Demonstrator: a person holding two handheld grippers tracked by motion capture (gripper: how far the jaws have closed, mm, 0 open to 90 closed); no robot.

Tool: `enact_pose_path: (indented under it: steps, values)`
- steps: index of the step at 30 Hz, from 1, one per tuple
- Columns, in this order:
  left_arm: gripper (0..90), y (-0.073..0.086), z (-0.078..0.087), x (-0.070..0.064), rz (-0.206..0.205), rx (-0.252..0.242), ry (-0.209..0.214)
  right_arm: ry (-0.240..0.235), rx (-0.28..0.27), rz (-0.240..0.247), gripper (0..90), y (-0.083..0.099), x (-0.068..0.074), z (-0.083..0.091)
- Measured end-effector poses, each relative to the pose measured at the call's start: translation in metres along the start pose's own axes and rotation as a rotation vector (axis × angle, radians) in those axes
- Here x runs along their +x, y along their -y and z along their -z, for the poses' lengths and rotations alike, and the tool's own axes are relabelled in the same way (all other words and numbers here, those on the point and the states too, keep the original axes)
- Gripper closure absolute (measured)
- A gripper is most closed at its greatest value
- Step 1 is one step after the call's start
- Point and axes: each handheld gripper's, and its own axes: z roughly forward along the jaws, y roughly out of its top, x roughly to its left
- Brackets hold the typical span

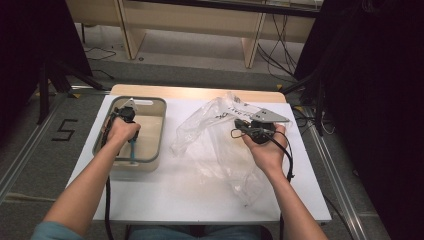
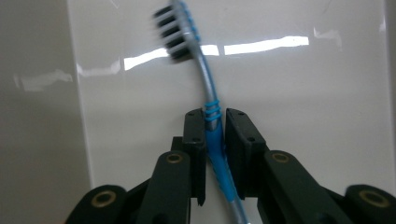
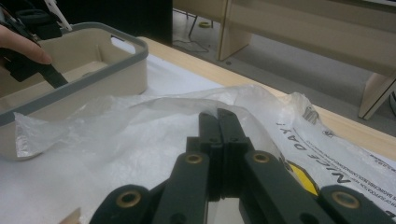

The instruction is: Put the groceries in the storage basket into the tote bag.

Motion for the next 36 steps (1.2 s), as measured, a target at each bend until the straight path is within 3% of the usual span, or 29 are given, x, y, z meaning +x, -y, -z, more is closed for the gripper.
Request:
enact_pose_path:
  steps: [6, 17, 30, 36]
  values:
    - [79.6, 0.000, 0.000, -0.003, -0.061, -0.004, -0.016, -0.002, -0.001, -0.001, 90.0, 0.000, 0.000, 0.000]
    - [79.9, 0.001, 0.001, -0.002, -0.080, -0.029, -0.009, 0.001, 0.000, -0.005, 90.0, 0.000, -0.001, 0.000]
    - [80.1, 0.002, 0.021, -0.001, -0.101, -0.177, 0.015, 0.008, -0.005, -0.003, 90.0, 0.000, -0.001, 0.001]
    - [80.1, 0.004, 0.032, 0.001, -0.120, -0.296, 0.022, 0.008, -0.005, -0.003, 90.0, 0.000, -0.001, 0.001]
